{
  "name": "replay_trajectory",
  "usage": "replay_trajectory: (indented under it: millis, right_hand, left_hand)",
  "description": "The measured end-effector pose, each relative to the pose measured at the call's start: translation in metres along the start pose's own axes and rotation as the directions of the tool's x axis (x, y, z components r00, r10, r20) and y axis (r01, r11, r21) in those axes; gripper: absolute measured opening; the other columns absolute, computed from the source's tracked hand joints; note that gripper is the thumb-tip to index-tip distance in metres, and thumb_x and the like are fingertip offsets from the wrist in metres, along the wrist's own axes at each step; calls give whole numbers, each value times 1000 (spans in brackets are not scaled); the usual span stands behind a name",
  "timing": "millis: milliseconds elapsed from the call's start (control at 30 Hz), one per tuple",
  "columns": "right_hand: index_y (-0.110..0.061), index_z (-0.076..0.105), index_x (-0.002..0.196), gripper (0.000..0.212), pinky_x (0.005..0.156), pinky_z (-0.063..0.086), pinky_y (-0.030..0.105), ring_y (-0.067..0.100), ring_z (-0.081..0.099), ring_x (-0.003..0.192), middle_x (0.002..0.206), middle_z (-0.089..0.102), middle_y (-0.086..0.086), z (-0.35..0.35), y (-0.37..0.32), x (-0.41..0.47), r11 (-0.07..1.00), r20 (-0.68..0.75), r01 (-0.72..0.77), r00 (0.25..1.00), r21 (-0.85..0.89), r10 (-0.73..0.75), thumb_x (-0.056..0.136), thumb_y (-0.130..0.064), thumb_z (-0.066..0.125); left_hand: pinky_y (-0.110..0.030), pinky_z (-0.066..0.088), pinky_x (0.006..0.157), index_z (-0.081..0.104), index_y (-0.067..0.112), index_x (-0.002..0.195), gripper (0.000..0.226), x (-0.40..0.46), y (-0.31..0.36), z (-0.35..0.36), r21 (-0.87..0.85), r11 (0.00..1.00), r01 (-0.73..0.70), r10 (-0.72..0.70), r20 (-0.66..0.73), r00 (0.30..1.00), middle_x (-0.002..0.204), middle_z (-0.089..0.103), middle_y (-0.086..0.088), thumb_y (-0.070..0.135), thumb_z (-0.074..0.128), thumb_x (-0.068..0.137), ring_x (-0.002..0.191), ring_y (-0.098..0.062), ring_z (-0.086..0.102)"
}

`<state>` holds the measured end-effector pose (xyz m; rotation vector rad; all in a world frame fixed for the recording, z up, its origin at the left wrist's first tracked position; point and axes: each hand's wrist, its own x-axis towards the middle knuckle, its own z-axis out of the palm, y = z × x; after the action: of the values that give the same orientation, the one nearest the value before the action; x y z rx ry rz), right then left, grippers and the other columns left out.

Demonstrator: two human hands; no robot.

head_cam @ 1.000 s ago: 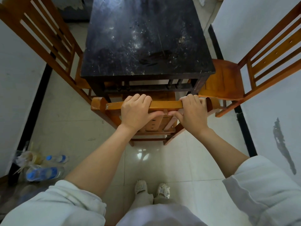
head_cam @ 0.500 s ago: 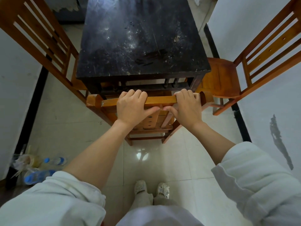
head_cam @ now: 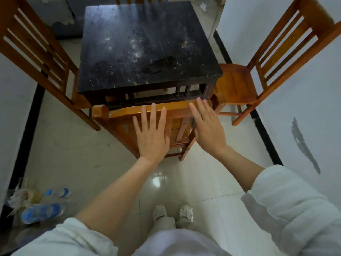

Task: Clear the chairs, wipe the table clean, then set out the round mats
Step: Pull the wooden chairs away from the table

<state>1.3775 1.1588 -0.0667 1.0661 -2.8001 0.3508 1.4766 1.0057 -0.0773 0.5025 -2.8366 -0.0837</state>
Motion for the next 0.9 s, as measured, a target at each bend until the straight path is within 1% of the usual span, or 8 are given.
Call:
replay_trajectory:
  millis: [100, 200, 300, 467, 633, 700, 800, 900]
  right_hand:
    - [-29, 1, 148, 71, 112, 4, 36, 23, -3, 145, 158, 2, 3, -5, 6, 5, 1000, 92, -3, 996, -19, 5, 96, -14, 46]
    - [-32, -9, 146, 77, 109, 1, 34, 22, -9, 144, 158, -6, 1, -5, 8, 13, 999, 125, -2, 992, -37, 6, 96, -14, 47]
    - [-33, -9, 146, 77, 108, 0, 34, 22, -12, 144, 157, -9, 0, -8, 14, 17, 1000, 150, 18, 989, -20, -15, 97, -15, 46]
    - [-33, -8, 146, 76, 113, 10, 39, 22, -11, 144, 157, -9, -1, -14, 18, 24, 1000, 184, 14, 983, -12, -12, 96, -16, 46]
    - [-27, 3, 148, 65, 111, 0, 39, 27, -4, 145, 158, 0, 4, -16, 8, 16, 1000, 152, 1, 988, -7, 0, 97, -26, 43]
    - [-23, 12, 148, 60, 115, 4, 44, 28, 4, 145, 157, 8, 6, -14, 7, -1, 1000, 127, 20, 992, 16, -22, 97, -23, 43]
    - [-18, 21, 146, 58, 117, 12, 45, 26, 12, 144, 155, 19, 8, -3, 19, -41, 997, 229, 2, 973, 72, -19, 93, -13, 43]
    - [-15, 34, 140, 50, 114, 17, 45, 26, 25, 138, 146, 38, 8, 10, 46, -74, 979, 374, -160, 922, 127, 102, 91, -10, 41]
  left_hand:
    - [-57, -4, 111, -1, 22, 150, 85, 10, 3, -5, 54, 999, -4, 0, 77, 997, 158, 3, -10, 42, 53, 87, 144, -36, -3]
    - [-57, -8, 110, -12, 23, 148, 88, 16, 3, -8, 102, 995, 3, -16, 132, 991, 158, -9, -8, 45, 49, 89, 143, -36, -12]
    - [-55, -10, 109, -16, 23, 147, 90, 20, 6, -10, 102, 995, 1, -18, 160, 987, 157, -14, -6, 47, 49, 89, 142, -35, -16]
    - [-56, -9, 110, -18, 24, 146, 93, 26, 6, -15, 85, 996, -13, -5, 206, 979, 156, -18, -5, 46, 51, 89, 142, -35, -20]
    - [-55, -7, 112, -12, 23, 148, 87, 23, 11, -20, 58, 998, -9, -2, 187, 982, 157, -14, -7, 43, 48, 90, 143, -34, -17]
    - [-54, -7, 113, -9, 22, 149, 84, 11, 16, -18, 41, 999, -35, 27, 178, 984, 157, -14, -9, 40, 48, 90, 143, -33, -16]
    - [-54, -5, 114, -8, 24, 149, 84, -20, 29, -1, -6, 998, -61, 60, 294, 954, 157, -13, -8, 36, 50, 90, 144, -31, -15]
    - [-52, 3, 116, 2, 24, 150, 73, -34, 52, 20, -78, 997, -26, 59, 461, 886, 158, -4, -8, 36, 46, 94, 145, -30, -7]
